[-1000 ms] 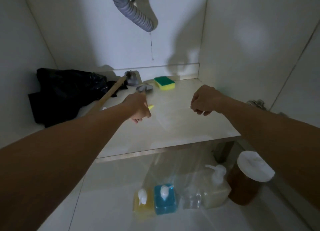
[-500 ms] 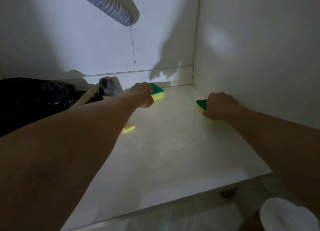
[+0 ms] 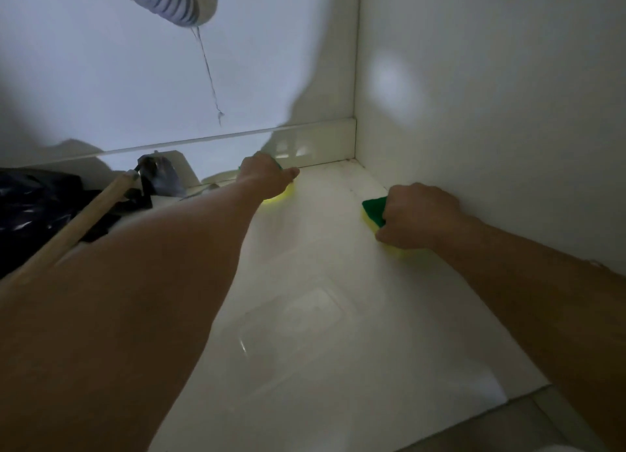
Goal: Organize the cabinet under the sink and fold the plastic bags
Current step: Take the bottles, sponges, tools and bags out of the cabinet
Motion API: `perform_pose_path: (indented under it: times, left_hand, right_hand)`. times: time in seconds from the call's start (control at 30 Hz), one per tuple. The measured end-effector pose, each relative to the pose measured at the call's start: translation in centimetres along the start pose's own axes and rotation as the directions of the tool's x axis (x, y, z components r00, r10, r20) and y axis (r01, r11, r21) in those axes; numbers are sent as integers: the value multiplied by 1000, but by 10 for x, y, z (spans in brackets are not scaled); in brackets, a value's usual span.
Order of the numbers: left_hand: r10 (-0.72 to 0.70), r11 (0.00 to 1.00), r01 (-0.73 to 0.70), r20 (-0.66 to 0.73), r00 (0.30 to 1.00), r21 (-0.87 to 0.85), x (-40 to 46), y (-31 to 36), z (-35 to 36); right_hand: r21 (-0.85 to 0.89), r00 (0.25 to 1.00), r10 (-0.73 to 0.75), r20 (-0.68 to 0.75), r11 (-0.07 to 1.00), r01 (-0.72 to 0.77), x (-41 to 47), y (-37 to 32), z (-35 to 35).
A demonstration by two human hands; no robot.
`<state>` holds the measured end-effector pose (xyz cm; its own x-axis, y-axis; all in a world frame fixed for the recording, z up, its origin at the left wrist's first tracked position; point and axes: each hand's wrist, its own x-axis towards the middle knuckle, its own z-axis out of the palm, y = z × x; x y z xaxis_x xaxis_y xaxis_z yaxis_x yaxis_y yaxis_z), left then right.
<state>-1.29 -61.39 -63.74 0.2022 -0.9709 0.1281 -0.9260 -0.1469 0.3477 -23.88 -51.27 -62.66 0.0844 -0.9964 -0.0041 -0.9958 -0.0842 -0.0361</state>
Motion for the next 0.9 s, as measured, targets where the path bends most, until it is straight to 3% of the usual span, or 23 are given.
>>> perform_pose_path:
  times: [0.2, 0.27, 0.4, 0.53, 0.73, 0.9]
  left_hand:
    - [-70, 997, 67, -95, 993, -35, -11, 20, -6]
    - [-66, 998, 65, -62, 996, -13, -17, 25, -4]
    - [-179, 972, 191, 99, 979, -133, -32, 30, -6]
    - [-126, 980, 149, 166, 978, -130, -59, 37, -12]
    - [-67, 977, 90, 121, 990, -195, -99, 30, -27]
    - [-57, 972, 71, 68, 996, -226, -129, 21, -79]
  right_hand:
    - [40, 999, 1, 33, 999, -2, -1, 1, -1]
    - [54, 999, -7, 35, 999, 5, -2, 0, -1]
    - [85, 1000, -5, 30, 996, 3, -4, -1, -2]
    - [169, 997, 50, 59, 984, -59, -8, -4, -6]
    - [328, 965, 219, 148, 909, -256, -26, -14, -10]
    - [394, 975, 199, 101, 892, -223, -59, -13, -29]
